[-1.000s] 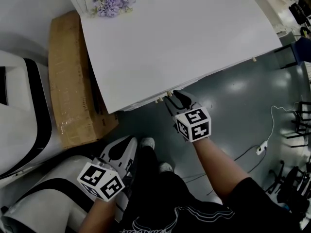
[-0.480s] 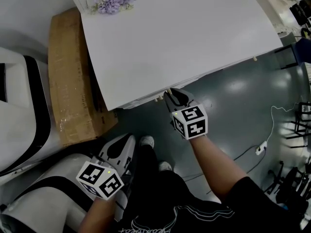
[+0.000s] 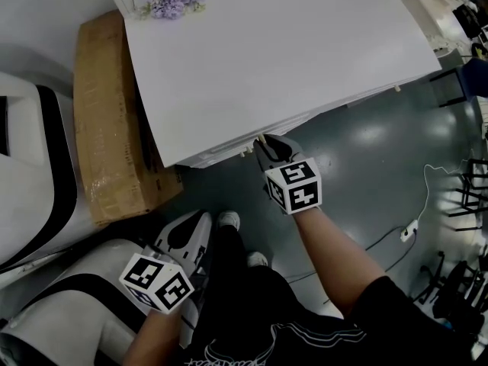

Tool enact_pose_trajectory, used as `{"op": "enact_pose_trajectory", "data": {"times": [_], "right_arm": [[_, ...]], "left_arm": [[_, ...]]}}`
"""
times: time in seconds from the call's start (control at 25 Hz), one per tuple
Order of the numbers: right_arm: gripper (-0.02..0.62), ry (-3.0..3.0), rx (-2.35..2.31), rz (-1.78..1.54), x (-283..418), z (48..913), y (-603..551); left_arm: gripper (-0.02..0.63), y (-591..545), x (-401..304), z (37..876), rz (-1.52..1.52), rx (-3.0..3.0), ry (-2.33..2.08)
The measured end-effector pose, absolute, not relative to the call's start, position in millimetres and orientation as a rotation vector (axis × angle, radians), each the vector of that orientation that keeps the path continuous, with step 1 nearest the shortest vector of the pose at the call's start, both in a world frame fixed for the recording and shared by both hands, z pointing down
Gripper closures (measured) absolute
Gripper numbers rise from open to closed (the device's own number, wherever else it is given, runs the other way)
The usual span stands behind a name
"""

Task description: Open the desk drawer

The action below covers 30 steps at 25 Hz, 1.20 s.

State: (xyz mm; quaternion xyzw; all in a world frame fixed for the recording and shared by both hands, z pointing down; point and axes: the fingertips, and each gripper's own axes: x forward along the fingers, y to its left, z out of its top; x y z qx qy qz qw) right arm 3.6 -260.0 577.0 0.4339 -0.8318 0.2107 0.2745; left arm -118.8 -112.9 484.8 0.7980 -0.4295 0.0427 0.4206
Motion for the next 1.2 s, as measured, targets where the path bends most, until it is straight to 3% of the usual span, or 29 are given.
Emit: {"op": "enact_pose_trajectory", "data": {"times": [1.2], "right_arm": [[0.506,-2.233,1.179,0.612,21,578,-221]], "left_arm": [[0.601,-68,-105,486,0.066,1.988,-1.093]]}}
